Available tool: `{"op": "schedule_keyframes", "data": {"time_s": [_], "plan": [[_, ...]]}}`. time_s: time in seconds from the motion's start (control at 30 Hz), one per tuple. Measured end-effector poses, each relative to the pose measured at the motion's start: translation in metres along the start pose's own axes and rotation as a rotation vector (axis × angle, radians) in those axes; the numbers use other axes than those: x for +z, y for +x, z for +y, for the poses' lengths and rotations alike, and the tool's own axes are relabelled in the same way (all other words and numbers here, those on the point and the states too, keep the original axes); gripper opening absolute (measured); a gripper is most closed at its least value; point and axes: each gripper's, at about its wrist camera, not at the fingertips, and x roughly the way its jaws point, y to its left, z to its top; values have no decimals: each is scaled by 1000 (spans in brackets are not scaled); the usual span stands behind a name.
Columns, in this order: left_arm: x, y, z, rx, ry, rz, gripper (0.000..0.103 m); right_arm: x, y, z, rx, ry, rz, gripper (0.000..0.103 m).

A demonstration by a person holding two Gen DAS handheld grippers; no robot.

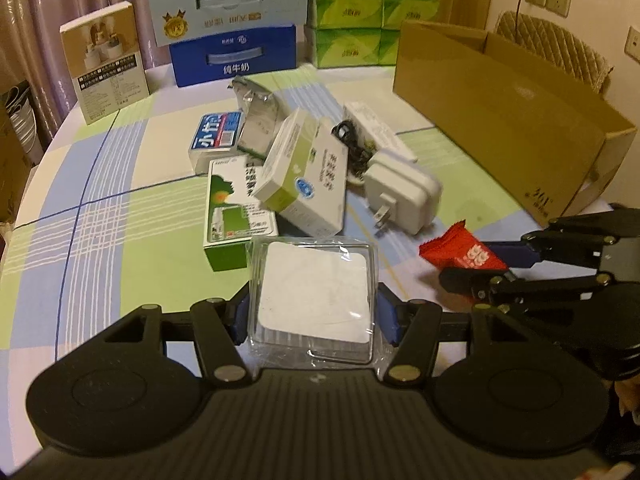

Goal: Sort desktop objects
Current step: 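Carry the red candy packet with the right tool over the cardboard box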

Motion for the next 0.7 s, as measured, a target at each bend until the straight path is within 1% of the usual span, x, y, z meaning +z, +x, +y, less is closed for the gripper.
{"op": "schedule_keyframes", "data": {"time_s": [0.17,0.33,0.5,0.6,0.7], "plan": [[9,-21,-18,-7,-19,-21,55,32,-43,-23,-46,23,-86,25],[39,-44,-48,-28,-9,-75,55,59,-86,-64,-130,40,-161,25],[77,-55,-90,-66,26,-131,55,69,-114,-121,-191,78,-172,25],[103,-55,-121,-106,48,-155,55,68,-123,-153,-214,88,-156,25],[123,-48,-147,-139,65,-162,55,65,-127,-182,-229,105,-136,25]]}}
